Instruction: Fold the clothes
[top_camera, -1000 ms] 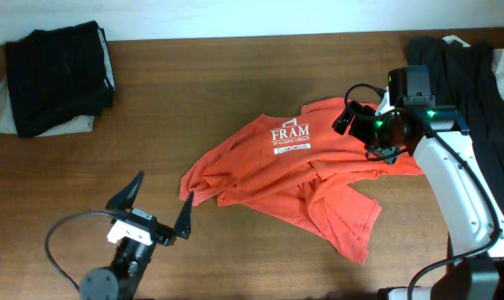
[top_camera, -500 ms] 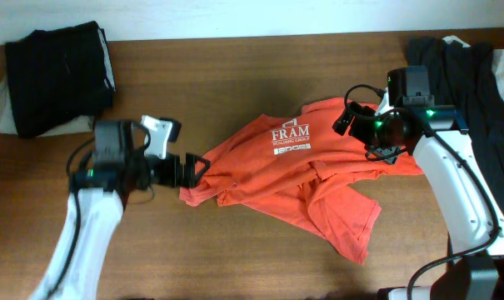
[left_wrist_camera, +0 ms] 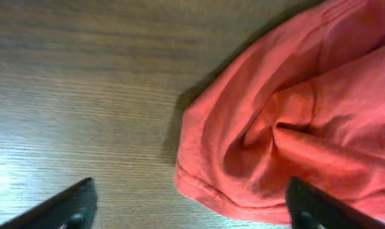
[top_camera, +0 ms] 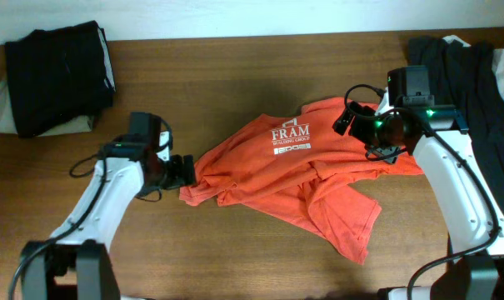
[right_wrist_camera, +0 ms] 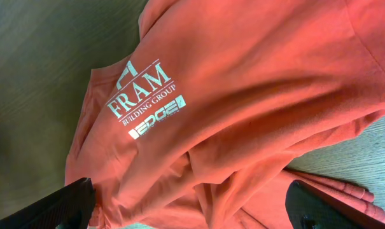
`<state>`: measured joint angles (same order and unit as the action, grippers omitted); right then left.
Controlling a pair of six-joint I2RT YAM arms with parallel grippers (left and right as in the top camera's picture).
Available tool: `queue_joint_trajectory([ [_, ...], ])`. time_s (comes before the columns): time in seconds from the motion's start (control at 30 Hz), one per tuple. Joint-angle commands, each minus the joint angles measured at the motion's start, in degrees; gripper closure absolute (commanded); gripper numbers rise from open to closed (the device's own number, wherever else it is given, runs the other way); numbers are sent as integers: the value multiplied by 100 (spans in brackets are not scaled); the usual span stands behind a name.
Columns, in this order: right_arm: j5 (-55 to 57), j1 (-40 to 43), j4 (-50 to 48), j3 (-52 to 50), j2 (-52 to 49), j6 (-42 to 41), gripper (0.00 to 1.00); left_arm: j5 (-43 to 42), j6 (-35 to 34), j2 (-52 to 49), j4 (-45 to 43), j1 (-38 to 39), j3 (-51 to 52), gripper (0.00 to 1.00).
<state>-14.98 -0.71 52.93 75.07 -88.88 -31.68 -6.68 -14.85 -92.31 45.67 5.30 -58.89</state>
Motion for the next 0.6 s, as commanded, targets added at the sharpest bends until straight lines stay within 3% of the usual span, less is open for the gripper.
queue_joint_trajectory([
  [0.0,68,39,4,48,7,-7,1,205,-271,-385,-24,98,-87,16],
  [0.17,68,39,2,48,7,-7,1,205,-271,-826,-39,98,-87,32],
  [0.23,68,42,4,48,7,-7,1,236,-269,-861,-50,98,-87,32],
  [0.4,68,42,4,48,7,-7,1,525,-271,-990,-83,98,-83,51],
  [0.57,68,42,4,48,7,-7,1,520,-269,-1342,-155,98,-83,54],
])
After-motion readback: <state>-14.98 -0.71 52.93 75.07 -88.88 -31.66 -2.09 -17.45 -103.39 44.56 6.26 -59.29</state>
